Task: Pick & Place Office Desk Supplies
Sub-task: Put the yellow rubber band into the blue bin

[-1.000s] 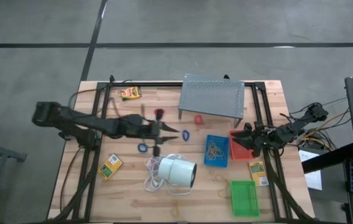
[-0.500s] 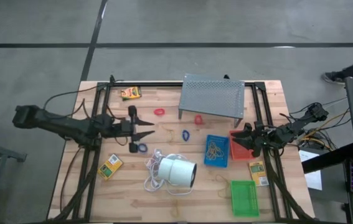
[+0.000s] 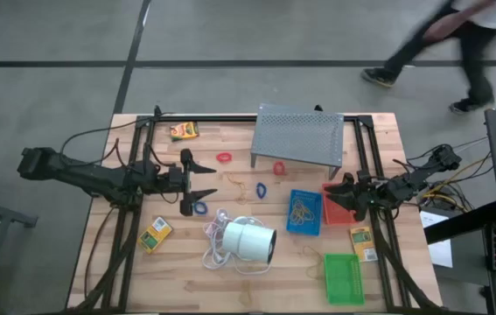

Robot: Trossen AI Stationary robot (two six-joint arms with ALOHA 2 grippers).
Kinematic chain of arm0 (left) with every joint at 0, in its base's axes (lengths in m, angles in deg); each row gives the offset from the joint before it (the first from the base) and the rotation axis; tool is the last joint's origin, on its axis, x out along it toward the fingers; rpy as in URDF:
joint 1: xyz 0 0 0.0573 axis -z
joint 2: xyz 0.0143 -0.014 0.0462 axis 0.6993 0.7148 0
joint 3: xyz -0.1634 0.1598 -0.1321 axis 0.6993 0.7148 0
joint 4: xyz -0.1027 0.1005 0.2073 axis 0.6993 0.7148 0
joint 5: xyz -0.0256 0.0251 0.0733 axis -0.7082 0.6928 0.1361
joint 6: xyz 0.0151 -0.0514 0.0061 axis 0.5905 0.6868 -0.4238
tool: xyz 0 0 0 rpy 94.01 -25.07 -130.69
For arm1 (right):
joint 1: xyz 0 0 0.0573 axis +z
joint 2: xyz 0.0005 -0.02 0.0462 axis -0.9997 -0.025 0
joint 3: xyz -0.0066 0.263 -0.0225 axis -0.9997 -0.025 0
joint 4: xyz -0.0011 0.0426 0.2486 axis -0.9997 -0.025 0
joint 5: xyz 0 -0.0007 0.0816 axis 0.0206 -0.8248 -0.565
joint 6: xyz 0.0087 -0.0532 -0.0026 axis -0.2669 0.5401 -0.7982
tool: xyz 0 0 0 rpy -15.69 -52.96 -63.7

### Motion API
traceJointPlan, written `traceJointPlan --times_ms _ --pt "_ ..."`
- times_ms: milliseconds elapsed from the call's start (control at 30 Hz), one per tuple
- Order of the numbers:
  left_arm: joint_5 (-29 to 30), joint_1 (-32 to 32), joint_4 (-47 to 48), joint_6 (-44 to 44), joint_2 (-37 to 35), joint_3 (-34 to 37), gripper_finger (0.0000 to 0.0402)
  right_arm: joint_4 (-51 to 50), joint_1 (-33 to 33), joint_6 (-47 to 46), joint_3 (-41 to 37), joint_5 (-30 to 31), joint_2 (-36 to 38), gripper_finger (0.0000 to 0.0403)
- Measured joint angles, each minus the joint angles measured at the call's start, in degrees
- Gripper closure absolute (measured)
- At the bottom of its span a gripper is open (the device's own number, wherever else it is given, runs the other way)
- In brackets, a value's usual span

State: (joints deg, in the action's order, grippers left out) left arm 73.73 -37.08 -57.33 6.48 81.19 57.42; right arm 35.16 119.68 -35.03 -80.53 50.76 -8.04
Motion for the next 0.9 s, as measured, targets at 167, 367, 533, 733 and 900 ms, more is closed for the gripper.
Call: traceJointPlan --times_ms 167,367,533,733,900 --pt "4.6 9.2 1.9 -4.3 0.0 -1.7 0.0137 0.0 0.0 0.0 0.0 0.0 0.0 0.0218" --pt "32.1 23.7 9.5 -2.0 2.2 -6.4 0.0137 0.0 0.0 0.0 0.0 0.0 0.0 0.0218" --pt "39.4 29.5 12.2 4.8 7.7 -10.9 0.0137 0.0 0.0 0.0 0.0 0.0 0.0 0.0218" --pt "39.4 33.0 22.8 18.6 15.1 -18.5 0.0138 0.0 0.0 0.0 0.0 0.0 0.0 0.0218" --pt "42.0 36.8 30.1 30.7 21.9 -24.6 0.014 0.0 0.0 0.0 0.0 0.0 0.0 0.0218"
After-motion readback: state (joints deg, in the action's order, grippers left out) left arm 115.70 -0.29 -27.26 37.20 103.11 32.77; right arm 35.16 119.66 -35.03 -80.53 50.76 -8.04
